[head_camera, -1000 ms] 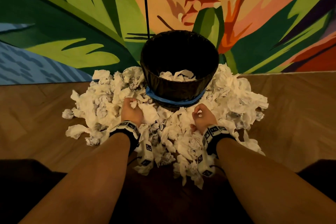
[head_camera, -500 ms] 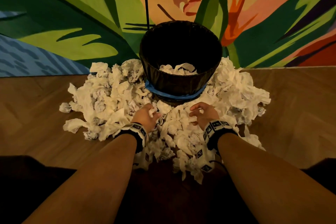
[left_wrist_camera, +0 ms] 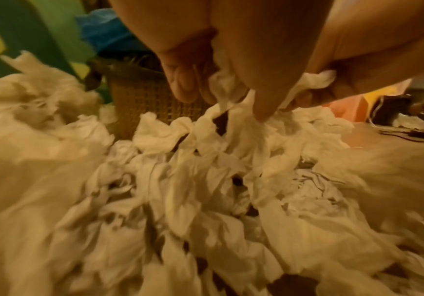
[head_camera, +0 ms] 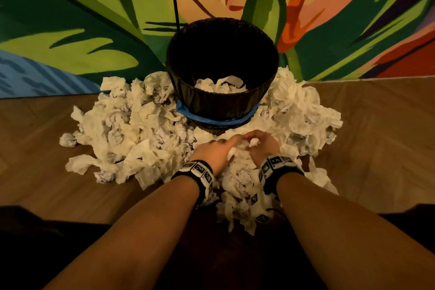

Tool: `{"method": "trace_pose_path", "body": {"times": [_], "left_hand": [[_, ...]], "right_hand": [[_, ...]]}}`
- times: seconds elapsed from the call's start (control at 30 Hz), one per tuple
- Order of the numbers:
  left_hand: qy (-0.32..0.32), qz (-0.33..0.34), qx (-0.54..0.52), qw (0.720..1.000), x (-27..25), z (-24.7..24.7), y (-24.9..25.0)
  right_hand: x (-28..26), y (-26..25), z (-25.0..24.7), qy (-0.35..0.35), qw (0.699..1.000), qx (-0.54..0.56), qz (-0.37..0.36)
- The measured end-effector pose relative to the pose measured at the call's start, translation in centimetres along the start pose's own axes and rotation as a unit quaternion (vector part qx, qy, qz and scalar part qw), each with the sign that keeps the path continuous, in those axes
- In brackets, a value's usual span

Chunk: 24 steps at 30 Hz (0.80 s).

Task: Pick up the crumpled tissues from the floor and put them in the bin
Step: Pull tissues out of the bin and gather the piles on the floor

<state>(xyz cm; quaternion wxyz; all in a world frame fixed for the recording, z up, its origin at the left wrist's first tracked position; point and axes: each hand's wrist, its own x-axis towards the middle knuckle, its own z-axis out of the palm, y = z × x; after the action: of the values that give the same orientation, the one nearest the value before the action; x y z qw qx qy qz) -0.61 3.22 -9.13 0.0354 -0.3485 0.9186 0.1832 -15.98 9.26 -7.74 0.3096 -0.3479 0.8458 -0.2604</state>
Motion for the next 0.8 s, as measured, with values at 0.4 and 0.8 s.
{"method": "trace_pose_path", "body": {"times": [0.4, 0.8], "left_hand": [[-0.073, -0.003, -0.036, 0.997, -0.4, 0.2, -1.2], [0.055, -0.090, -0.132, 0.986, -0.4, -0.7, -2.2]], "right_hand": [[-0.4, 1.0, 0.5, -0.105, 0.984, -0.146, -0.016], [0.3, 0.9, -0.6, -0.016, 0.999, -0.004, 0.033]]}}
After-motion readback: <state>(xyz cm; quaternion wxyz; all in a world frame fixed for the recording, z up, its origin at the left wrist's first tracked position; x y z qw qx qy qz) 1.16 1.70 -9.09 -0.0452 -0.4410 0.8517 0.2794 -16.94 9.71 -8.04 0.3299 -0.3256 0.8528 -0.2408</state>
